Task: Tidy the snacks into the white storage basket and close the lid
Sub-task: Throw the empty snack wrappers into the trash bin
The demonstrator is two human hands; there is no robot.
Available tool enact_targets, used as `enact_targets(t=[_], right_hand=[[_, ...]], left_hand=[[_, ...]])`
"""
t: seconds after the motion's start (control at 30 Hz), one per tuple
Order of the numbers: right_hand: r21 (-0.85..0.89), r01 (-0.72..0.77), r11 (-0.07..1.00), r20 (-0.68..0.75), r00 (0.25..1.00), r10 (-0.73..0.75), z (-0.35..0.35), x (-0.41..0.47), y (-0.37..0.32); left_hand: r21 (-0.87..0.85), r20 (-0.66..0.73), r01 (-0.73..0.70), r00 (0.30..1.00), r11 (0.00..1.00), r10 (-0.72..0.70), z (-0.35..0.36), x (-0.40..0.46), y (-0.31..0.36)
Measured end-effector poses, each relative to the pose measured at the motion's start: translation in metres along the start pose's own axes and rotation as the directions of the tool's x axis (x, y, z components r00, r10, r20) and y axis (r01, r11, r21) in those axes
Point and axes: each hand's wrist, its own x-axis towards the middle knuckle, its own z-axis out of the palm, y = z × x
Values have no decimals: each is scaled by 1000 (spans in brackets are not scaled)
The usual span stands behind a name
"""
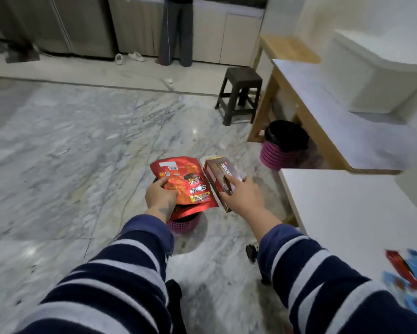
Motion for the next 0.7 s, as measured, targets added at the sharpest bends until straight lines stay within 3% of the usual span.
enact_targets(t=[0.4,0.7], right_hand=[[-43,-92,995,253,962,100,108,172,-55],[-119,-122,985,362,919,157,264,302,-42]], left_hand=[[124,39,122,991,985,-128,27,199,-29],[227,34,224,971,948,-238,93,346,-150]])
